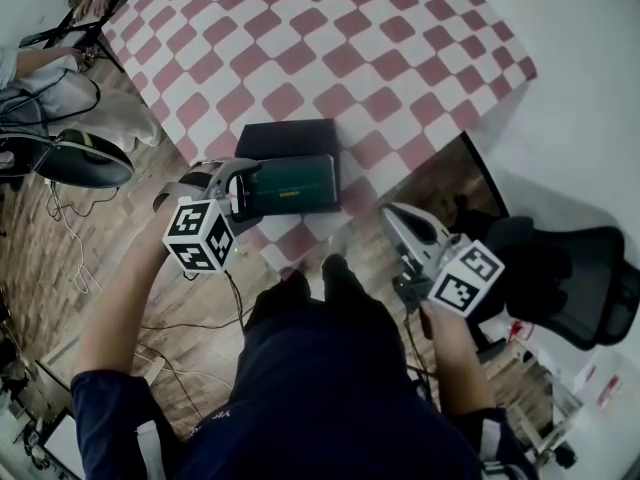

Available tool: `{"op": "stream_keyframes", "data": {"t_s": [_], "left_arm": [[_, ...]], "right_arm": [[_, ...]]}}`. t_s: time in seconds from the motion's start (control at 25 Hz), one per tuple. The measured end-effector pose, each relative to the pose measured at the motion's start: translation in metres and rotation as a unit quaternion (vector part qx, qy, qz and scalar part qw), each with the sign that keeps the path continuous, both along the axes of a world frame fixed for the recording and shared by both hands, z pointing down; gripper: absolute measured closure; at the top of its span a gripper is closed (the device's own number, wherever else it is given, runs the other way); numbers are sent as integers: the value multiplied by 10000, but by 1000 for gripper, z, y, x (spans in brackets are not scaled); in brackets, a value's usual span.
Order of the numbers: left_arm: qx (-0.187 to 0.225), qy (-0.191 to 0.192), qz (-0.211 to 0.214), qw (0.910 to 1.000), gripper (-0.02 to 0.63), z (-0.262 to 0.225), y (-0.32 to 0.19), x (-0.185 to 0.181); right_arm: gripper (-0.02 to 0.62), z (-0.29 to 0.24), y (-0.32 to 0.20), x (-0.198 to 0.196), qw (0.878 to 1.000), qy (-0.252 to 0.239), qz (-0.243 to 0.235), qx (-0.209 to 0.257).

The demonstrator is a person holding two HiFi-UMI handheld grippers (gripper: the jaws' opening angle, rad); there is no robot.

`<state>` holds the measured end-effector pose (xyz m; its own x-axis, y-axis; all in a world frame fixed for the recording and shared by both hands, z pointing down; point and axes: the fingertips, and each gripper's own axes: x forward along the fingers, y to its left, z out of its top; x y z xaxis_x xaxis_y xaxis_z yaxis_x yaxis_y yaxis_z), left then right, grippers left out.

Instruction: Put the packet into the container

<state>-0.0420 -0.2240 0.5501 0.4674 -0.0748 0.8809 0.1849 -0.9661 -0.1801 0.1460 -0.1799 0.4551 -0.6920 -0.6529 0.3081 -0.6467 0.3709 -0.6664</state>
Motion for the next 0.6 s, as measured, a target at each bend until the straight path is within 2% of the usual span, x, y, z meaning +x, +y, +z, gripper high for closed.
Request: {"op": "stream_keyframes", "data": {"t_s": [0.28,0.6], "left_arm": [[-175,-291,169,9993,209,24,-6,13],[-349,-276,206,9988,207,36,-6,19]], "right_arm": [[578,14,0,19,9999,11,-3,-156],[578,17,3,17,9997,45,-72,-219]]}}
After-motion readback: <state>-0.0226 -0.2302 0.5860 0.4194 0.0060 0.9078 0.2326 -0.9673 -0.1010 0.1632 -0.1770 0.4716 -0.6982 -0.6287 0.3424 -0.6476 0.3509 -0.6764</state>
